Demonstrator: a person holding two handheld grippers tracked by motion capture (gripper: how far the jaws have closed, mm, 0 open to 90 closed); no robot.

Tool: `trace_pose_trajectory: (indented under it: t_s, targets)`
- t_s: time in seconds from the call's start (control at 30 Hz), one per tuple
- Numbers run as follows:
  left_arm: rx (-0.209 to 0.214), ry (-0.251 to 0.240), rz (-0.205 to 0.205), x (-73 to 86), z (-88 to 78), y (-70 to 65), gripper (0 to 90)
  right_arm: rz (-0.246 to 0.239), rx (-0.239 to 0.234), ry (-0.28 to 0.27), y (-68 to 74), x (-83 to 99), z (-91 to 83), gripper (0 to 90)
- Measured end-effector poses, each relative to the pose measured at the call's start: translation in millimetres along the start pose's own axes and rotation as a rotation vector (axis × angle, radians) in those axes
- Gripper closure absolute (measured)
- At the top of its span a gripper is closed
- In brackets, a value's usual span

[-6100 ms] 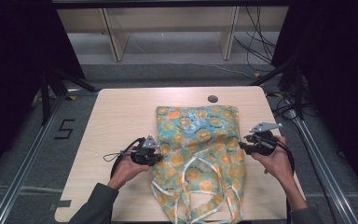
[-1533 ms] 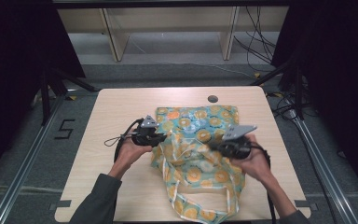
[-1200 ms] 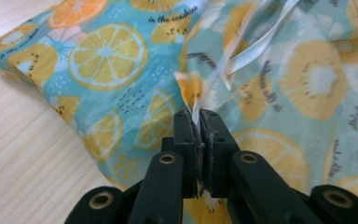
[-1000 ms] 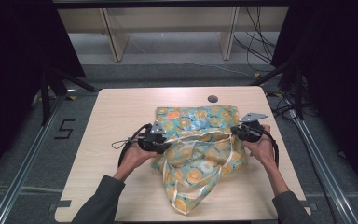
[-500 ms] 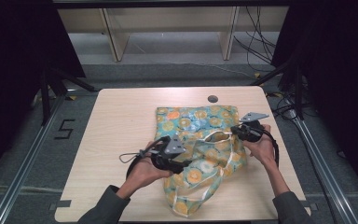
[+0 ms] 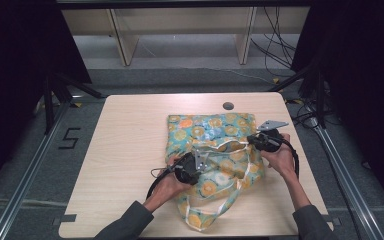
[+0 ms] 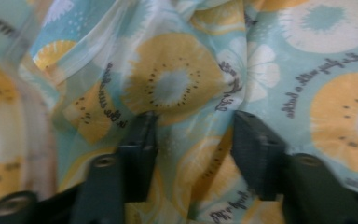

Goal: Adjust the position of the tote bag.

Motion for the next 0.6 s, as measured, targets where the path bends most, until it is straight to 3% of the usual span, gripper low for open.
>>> trace_pose_trajectory:
  t_s: [0.13, 0.17, 0.27, 0.4, 0.5, 0.53, 0.6]
  targets:
    - [-0.003, -0.013, 0.015, 0.6, 2.7, 1.9, 85.2, 0.001, 0.003, 0.001, 0.2, 0.0, -0.3, 90.0]
    - [0.003, -0.01, 0.023, 0.9, 1.4, 2.7, 88.2, 0.002, 0.002, 0.004, 0.0, 0.1, -0.4, 89.9]
    - [0.038, -0.052, -0.001, -0.4, -5.5, 5.6, 89.6, -0.01, 0.04, -0.006, -0.5, -0.6, -1.1, 82.8]
    - [0.075, -0.136, -0.063, -3.8, -26.4, 17.7, 89.7, 0.01, 0.028, -0.008, 1.8, -6.3, -14.8, 69.4]
    - [0.079, -0.171, -0.074, -3.9, -42.8, 31.7, 89.7, 0.039, 0.02, -0.057, 7.4, -14.6, -38.1, 62.3]
    - [0.086, -0.191, -0.099, -3.8, -48.0, 36.6, 89.7, 0.035, 0.006, -0.058, 11.2, -16.7, -47.5, 60.7]
    - [0.093, -0.208, -0.112, -4.0, -53.8, 41.8, 89.7, 0.028, -0.044, -0.087, 26.5, -22.4, -70.6, 60.0]
Point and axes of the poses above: each handheld gripper's, and its own axes: z roughly forward along the jaws, x roughly out of its underside, y roughly to its left, the point moved 4 cm from there along z, roughly forward along the jaws, and after that the axes turned 10 degrees about y, right-handed, at the moved point
